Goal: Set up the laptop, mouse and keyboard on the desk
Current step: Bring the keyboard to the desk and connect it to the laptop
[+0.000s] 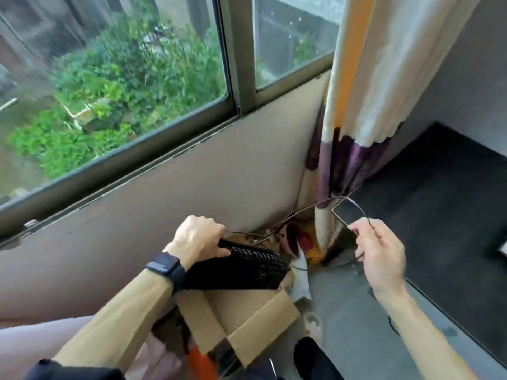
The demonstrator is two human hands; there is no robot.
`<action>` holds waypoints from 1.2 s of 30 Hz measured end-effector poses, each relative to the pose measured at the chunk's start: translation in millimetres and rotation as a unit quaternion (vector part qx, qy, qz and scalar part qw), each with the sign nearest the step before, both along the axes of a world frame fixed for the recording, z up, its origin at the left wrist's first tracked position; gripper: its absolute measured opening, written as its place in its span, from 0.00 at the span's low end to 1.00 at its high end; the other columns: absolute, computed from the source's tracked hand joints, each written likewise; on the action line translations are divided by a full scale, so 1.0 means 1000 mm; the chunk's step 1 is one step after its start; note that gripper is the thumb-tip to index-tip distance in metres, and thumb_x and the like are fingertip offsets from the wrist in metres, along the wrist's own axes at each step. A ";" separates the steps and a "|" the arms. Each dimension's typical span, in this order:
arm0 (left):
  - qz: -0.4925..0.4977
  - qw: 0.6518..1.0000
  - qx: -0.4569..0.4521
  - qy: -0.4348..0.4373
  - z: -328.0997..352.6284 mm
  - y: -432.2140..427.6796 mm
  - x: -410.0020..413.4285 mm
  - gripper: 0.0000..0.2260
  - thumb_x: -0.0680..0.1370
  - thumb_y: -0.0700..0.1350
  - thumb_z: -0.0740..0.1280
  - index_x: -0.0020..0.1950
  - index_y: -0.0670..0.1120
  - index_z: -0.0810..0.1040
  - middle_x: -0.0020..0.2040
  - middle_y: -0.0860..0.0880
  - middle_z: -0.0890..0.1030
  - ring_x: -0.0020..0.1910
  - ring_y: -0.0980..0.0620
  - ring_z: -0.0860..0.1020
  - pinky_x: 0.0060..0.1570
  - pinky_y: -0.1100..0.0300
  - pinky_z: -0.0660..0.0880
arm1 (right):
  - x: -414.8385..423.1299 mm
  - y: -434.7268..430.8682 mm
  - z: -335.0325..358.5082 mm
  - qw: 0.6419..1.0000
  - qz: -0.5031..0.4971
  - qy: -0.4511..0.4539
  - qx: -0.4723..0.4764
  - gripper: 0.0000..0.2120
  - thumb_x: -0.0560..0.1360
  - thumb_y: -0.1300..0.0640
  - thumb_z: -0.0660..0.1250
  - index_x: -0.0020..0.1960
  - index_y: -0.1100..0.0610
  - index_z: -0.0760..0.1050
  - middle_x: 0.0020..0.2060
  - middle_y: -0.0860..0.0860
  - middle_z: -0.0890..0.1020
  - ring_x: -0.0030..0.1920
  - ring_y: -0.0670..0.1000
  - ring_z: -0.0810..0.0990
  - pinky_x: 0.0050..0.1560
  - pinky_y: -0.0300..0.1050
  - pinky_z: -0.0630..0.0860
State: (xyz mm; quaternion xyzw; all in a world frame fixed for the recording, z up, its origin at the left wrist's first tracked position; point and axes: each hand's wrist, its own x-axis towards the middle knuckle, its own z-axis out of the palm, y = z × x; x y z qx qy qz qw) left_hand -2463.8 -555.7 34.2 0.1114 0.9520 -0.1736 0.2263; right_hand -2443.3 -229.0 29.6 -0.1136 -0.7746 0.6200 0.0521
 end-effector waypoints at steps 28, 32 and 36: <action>-0.100 0.957 0.258 -0.082 -0.001 0.529 -0.057 0.29 0.62 0.77 0.64 0.48 0.56 0.82 0.42 0.58 0.79 0.45 0.54 0.78 0.42 0.59 0.73 | 0.153 0.472 0.082 0.898 -0.408 0.153 0.058 0.11 0.82 0.51 0.62 0.43 0.49 0.77 0.29 0.43 0.71 0.34 0.52 0.65 0.34 0.53 0.61; -0.076 0.953 0.256 -0.144 -0.039 0.548 -0.051 0.30 0.60 0.78 0.64 0.43 0.54 0.82 0.40 0.58 0.82 0.42 0.56 0.80 0.45 0.57 0.79 | 0.157 0.480 0.063 0.899 -0.420 0.118 0.052 0.12 0.82 0.52 0.62 0.42 0.50 0.77 0.27 0.43 0.70 0.33 0.51 0.65 0.34 0.51 0.61; -0.055 0.947 0.256 -0.189 -0.075 0.555 -0.055 0.29 0.61 0.77 0.65 0.45 0.54 0.83 0.41 0.58 0.83 0.42 0.58 0.80 0.47 0.58 0.79 | 0.147 0.485 0.045 0.901 -0.424 0.078 0.057 0.12 0.82 0.52 0.62 0.42 0.50 0.78 0.27 0.41 0.71 0.32 0.49 0.66 0.36 0.51 0.63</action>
